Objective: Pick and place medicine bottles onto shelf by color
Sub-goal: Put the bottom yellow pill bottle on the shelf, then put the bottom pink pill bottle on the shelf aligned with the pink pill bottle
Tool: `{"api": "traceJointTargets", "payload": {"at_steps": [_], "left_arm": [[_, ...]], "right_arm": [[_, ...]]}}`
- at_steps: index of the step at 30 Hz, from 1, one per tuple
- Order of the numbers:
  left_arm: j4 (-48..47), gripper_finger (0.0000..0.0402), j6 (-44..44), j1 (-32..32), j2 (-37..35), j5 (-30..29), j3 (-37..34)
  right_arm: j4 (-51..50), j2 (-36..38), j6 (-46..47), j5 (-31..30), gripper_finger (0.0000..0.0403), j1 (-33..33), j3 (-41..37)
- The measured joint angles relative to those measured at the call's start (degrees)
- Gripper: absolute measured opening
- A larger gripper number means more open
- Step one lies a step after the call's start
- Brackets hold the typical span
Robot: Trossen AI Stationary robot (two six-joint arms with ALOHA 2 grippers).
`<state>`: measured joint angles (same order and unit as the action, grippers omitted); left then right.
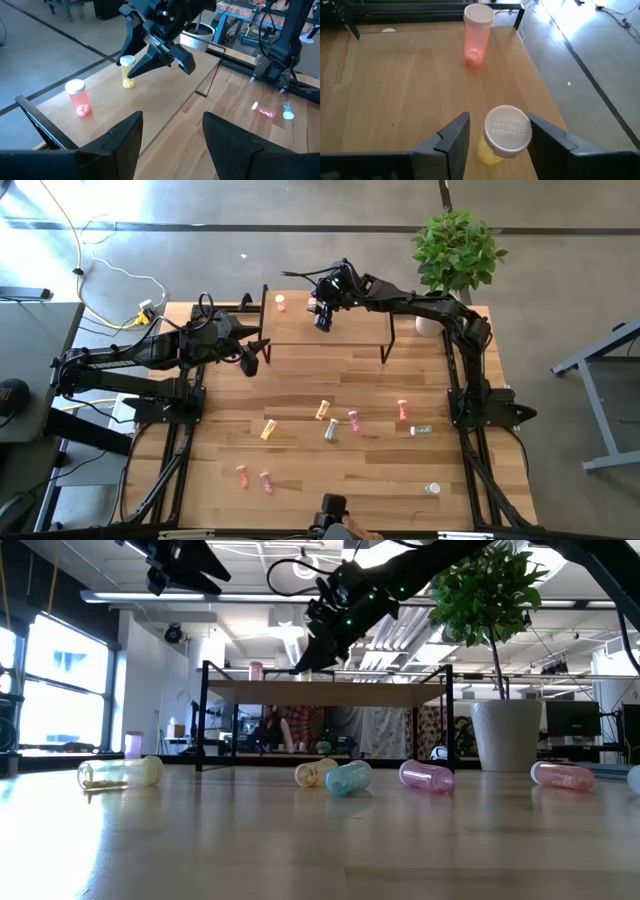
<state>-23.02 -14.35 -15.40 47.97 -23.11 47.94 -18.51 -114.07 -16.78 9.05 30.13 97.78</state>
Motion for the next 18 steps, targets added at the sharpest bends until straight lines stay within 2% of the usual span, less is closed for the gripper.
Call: {"api": "traceJointTargets", "payload": {"at_steps": [10,18], "left_arm": [[-5.15,0.0195,-0.44,0.0,-0.02,-0.33,0.0],[-12.08,0.0195,-2.67,0.0,-0.38,-0.48,0.0]], "right_arm": [[-3.57,0.1,-0.08,-1.58,0.0172,0.22,5.05],[-10.25,0.1,-0.21,-3.06,0.0172,0.41,10.33]]}}
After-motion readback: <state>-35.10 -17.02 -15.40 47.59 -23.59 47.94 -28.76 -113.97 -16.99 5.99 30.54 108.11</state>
